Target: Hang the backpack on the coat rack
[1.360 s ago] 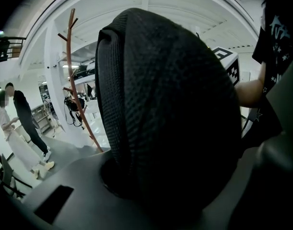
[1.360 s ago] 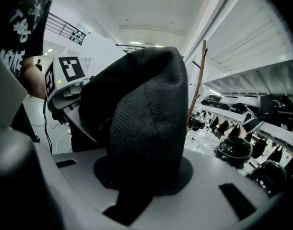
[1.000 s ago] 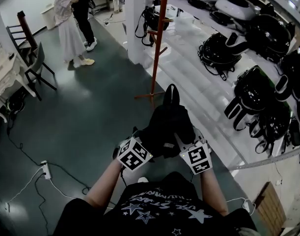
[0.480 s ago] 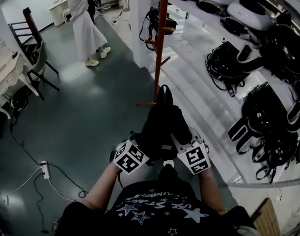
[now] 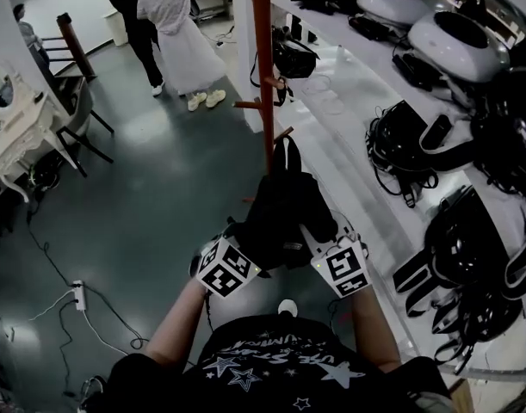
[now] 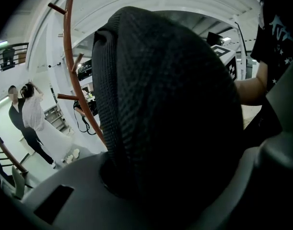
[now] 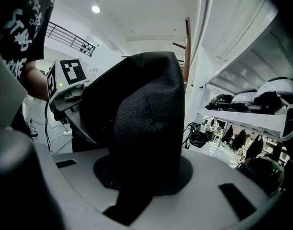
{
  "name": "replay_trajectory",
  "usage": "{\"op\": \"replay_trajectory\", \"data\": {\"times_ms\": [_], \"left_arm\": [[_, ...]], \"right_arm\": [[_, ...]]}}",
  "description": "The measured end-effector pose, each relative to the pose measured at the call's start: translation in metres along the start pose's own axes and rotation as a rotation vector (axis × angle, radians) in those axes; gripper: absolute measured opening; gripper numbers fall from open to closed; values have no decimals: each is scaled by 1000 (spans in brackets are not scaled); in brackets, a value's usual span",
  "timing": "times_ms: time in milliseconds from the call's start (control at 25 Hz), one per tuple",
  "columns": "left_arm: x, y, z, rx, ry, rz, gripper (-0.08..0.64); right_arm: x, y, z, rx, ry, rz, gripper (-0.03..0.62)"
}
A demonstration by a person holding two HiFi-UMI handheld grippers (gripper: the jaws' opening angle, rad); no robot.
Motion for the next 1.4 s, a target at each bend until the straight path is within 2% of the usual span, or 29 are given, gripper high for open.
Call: {"op": "replay_trajectory", "data": {"times_ms": [280, 640, 1040, 1400], "left_arm": [[35, -20, 20, 73, 15, -45, 91], [58, -42, 15, 143, 47, -66, 91], [68, -88, 9, 117, 94, -37, 91], [71, -113, 18, 66, 76, -10, 91]], "right_arm": [[6, 48, 25, 53, 61, -21, 91], [30, 71, 46, 78, 122, -48, 89], [53, 82, 77, 5, 119, -61, 87], [48, 88, 98, -31, 81, -32, 87]]}}
Point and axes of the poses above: the fingertips, and each gripper's own axes: z forward along the fingers, y to its right, x out of its top, the point moved 6 cm from there along -z, backward along the fingers, and after that the axes turned 12 degrees about -x, right-handed, at the moved point
